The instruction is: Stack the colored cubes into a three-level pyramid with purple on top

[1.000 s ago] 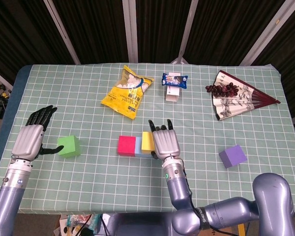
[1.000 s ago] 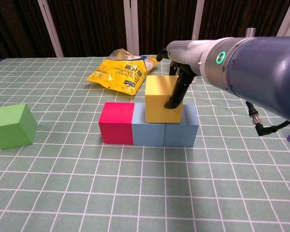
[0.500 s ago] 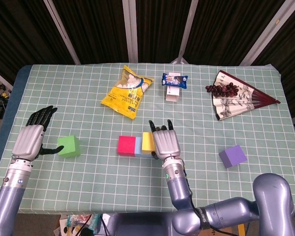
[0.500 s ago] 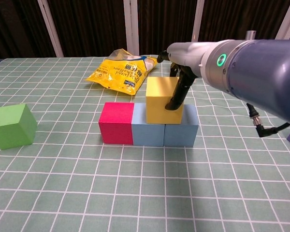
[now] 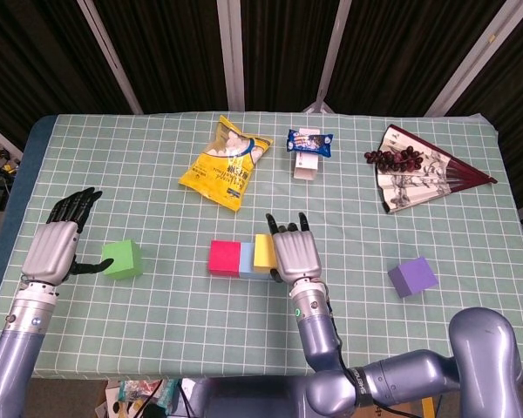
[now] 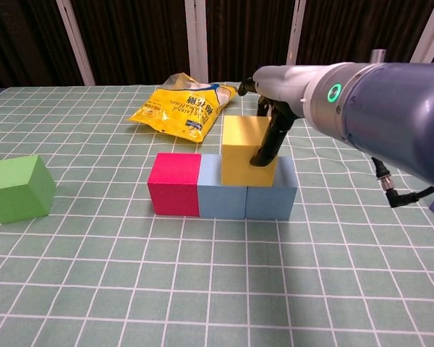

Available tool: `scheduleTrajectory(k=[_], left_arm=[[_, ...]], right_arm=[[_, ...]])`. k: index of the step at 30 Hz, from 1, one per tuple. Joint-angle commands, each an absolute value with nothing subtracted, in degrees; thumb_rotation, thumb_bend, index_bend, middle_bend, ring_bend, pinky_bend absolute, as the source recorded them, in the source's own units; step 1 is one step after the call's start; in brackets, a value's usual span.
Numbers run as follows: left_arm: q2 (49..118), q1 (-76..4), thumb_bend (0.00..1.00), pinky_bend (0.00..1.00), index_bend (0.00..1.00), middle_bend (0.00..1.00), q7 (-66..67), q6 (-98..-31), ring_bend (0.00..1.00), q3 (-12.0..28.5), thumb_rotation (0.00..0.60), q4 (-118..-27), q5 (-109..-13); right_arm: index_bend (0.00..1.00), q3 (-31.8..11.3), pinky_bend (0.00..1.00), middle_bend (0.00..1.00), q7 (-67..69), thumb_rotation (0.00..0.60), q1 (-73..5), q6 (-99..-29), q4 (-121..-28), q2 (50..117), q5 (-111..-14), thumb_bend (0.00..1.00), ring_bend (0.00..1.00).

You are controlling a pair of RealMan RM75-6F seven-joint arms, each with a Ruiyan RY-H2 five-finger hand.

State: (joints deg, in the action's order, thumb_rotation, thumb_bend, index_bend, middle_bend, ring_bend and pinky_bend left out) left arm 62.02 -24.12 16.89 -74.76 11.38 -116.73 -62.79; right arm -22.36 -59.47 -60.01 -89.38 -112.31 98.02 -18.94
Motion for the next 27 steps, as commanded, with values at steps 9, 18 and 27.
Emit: scheduleTrajectory(k=[9,18,27], left_arm=[[61.98,-24.20,0.09,0.04,0.00,0.02,17.06,-74.65,0.00,11.31,0.600,-116.77,-62.53],[61.91,-24.24,0.09,0.04,0.00,0.02,17.07,-74.67,0.00,11.30,0.600,-116.92,-62.52],[61.85,-24.21,0.09,0.03,0.00,0.02,17.05,-74.79,0.00,11.25,0.600,-117.06,-62.72]], right_arm=[[0.00,-21.97,0.00,0.46,-59.48,0.600,-59.76,-88.99,-112.52,97.98,-19.28,0.26,0.24],[0.00,-21.65,0.00,0.37,-59.51,0.600,-59.53,-88.33,-112.97,97.72,-19.22,0.26,0.19],[0.00,-21.50,0.00,0.22,-59.41,0.600,-59.41,-87.46,-113.60,97.24,-19.06,0.26,0.11]])
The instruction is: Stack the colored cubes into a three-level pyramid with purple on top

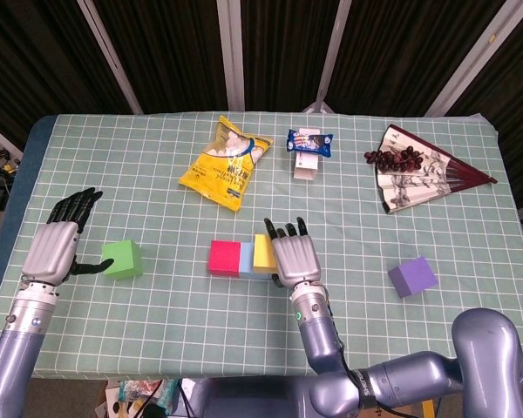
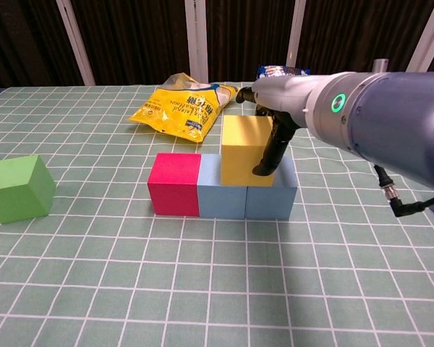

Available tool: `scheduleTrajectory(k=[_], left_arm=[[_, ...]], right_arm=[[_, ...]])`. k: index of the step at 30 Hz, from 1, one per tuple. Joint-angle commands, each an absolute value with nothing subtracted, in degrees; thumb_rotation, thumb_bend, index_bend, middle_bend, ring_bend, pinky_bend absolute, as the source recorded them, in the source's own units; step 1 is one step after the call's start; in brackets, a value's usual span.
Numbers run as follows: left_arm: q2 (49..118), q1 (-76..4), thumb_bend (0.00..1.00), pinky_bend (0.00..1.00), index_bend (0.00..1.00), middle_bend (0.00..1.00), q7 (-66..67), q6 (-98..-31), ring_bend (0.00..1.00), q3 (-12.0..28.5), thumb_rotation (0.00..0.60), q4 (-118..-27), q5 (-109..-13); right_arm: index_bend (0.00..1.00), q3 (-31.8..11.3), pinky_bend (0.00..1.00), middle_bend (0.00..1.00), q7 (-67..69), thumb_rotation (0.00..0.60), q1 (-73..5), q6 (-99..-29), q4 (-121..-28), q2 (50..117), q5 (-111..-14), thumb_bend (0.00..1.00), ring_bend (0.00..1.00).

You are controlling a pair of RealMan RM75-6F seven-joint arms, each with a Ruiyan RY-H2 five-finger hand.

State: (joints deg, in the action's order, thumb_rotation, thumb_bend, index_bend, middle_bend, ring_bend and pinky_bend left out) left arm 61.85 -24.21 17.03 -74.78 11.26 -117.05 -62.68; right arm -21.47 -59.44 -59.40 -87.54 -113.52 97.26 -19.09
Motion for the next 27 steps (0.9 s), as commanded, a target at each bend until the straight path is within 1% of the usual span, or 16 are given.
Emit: scheduleTrajectory(k=[1,9,11,18,22,27], left_arm=[[61.84,-24.22,0.09,0.03,0.00,0.02,17.06,-74.80,0.00,11.24,0.600,-117.09,-62.76],[61.80,-24.17,0.09,0.03,0.00,0.02,17.04,-75.03,0.00,11.28,0.600,-117.17,-62.95],[61.80,-24.15,0.09,0.03,0.00,0.02,17.03,-75.08,0.00,11.26,0.600,-117.23,-63.06],[61.78,-24.04,0.09,0.03,0.00,0.02,17.10,-75.24,0.00,11.15,0.600,-117.21,-63.21],[61.71,-23.99,0.09,0.03,0.00,0.02,17.16,-75.27,0.00,11.05,0.600,-117.38,-63.41],[61.65,-23.83,0.09,0.03,0.00,0.02,17.54,-75.74,0.00,10.84,0.600,-117.87,-64.22]], right_arm=[[0.00,-21.51,0.00,0.20,-59.51,0.600,-59.47,-87.40,-113.72,97.17,-19.04,0.26,0.11],[0.00,-21.14,0.00,0.04,-59.69,0.600,-59.52,-87.50,-114.65,96.70,-19.53,0.21,0.01],[0.00,-20.88,0.00,0.01,-59.72,0.600,-59.43,-87.71,-115.16,96.41,-19.96,0.21,0.00],[0.00,-18.60,0.00,0.00,-60.18,0.600,-57.99,-89.66,-119.20,93.44,-22.47,0.21,0.00],[0.00,-16.13,0.00,0.00,-59.18,0.600,-55.39,-91.27,-122.85,89.60,-24.96,0.20,0.00],[0.00,-11.78,0.00,0.00,-56.02,0.600,-50.42,-93.18,-126.40,82.84,-29.82,0.20,0.00]])
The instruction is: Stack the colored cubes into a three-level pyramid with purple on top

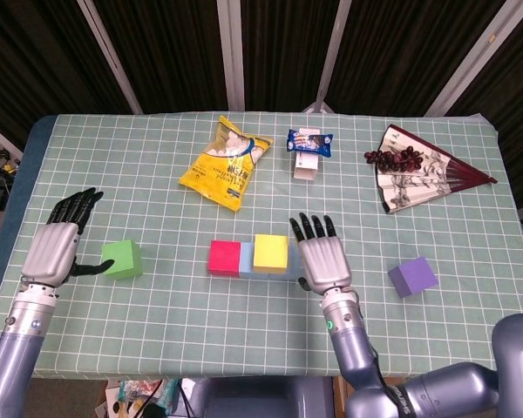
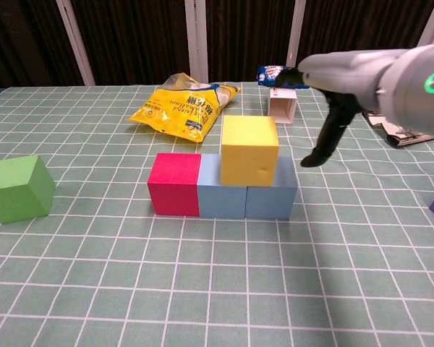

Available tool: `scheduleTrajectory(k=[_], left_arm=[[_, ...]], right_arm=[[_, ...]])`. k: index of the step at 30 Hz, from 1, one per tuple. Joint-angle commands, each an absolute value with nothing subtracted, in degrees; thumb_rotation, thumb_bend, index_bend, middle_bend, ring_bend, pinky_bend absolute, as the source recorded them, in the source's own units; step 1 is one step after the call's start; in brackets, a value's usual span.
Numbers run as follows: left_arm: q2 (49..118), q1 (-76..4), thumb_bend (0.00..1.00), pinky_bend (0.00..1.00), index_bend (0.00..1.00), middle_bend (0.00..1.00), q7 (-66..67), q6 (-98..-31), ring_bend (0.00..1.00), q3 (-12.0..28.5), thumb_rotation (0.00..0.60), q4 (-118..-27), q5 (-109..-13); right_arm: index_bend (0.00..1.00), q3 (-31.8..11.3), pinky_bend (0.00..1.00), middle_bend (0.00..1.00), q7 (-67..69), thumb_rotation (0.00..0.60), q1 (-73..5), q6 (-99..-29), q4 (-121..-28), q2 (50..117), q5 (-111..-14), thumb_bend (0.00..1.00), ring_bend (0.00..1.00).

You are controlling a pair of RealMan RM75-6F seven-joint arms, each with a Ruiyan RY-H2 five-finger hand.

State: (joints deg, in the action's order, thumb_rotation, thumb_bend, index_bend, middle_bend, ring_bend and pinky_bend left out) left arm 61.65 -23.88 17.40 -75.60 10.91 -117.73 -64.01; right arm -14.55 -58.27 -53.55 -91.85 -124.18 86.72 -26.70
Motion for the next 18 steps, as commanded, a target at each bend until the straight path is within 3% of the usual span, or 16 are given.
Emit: scheduleTrajectory(k=[1,11,18], left_arm=[[61.68,-23.82,0.09,0.03,0.00,0.02,17.70,-75.80,0.00,10.76,0.600,-117.97,-64.41],[63.70,-24.16,0.09,0.03,0.00,0.03,21.29,-76.34,0.00,9.66,0.600,-117.70,-65.50],[66.46,-24.99,0.09,0.03,0.00,0.05,24.50,-76.62,0.00,10.04,0.600,-117.13,-62.28]], right_arm=[[0.00,-10.72,0.00,0.00,-55.03,0.600,-49.21,-93.35,-126.99,81.23,-31.10,0.20,0.00],[0.00,0.02,0.00,0.00,-39.30,0.600,-36.10,-92.06,-124.61,67.77,-46.09,0.20,0.00],[0.00,2.44,0.00,0.00,-29.92,0.600,-30.43,-90.43,-119.71,63.07,-51.72,0.20,0.00]])
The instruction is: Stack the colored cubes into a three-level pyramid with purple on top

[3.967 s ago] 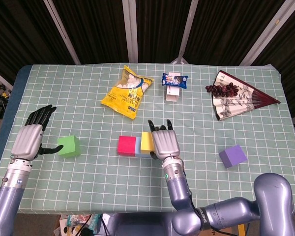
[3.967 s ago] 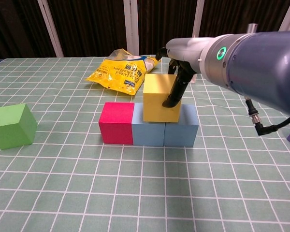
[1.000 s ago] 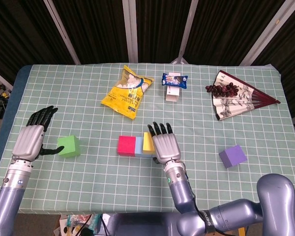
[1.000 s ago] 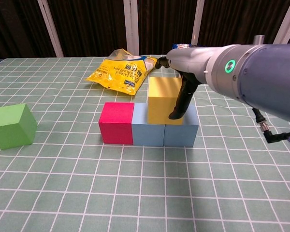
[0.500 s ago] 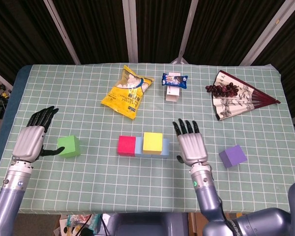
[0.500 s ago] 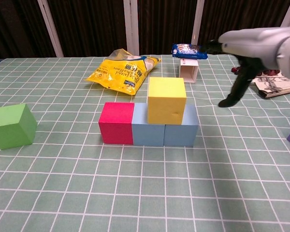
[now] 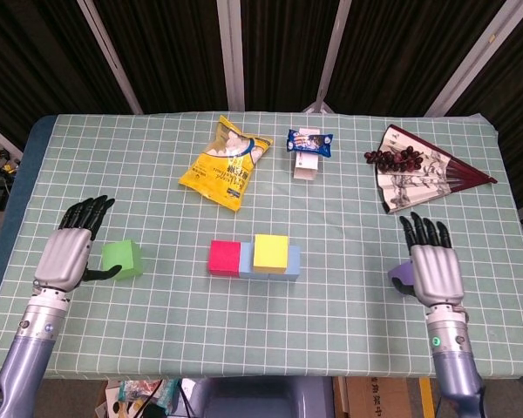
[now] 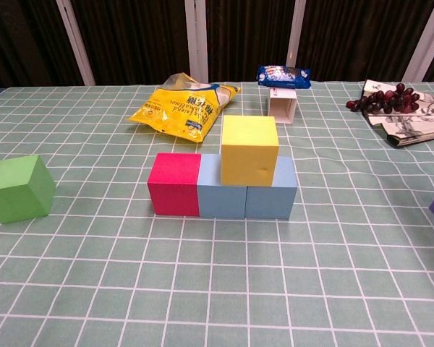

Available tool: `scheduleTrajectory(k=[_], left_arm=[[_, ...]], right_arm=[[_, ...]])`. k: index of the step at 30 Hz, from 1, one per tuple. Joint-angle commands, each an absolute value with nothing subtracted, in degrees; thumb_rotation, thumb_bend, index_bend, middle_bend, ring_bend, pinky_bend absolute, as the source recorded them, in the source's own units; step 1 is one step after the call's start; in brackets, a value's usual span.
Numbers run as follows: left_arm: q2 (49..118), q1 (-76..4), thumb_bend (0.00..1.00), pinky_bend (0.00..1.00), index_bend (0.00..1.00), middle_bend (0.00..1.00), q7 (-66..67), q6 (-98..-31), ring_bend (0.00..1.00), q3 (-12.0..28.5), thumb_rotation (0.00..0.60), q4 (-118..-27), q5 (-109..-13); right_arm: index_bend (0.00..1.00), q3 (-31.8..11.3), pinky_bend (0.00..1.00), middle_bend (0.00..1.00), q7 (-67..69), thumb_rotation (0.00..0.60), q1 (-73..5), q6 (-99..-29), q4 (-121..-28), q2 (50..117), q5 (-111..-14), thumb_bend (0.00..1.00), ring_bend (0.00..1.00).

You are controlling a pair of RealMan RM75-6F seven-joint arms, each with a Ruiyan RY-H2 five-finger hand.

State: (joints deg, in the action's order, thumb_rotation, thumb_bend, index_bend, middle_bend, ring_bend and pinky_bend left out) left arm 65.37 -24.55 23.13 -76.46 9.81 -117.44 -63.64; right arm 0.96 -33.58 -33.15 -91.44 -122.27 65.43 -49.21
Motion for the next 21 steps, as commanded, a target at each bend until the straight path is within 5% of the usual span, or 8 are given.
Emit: scheduleTrajectory(k=[1,9,21], left_arm=[[67.16,-25.26,0.09,0.03,0.00,0.06,25.49,-76.78,0.00,10.21,0.600,-116.92,-61.28],[71.98,-26.88,0.09,0.03,0.00,0.20,34.77,-80.12,0.01,11.09,0.600,-116.83,-53.44],[79.00,-28.26,0.09,0.03,0.00,0.14,46.32,-87.68,0.01,11.45,0.600,-115.08,-43.61]], right_arm=[[0.00,2.65,0.00,0.00,-28.24,0.600,-29.56,-90.00,-118.85,62.46,-52.43,0.20,0.00],[0.00,1.50,0.00,0.00,-19.96,0.600,-26.41,-86.30,-115.11,60.10,-56.17,0.20,0.00],[0.00,-0.54,0.00,0.00,-15.23,0.600,-24.53,-81.95,-115.24,57.99,-58.96,0.20,0.00]])
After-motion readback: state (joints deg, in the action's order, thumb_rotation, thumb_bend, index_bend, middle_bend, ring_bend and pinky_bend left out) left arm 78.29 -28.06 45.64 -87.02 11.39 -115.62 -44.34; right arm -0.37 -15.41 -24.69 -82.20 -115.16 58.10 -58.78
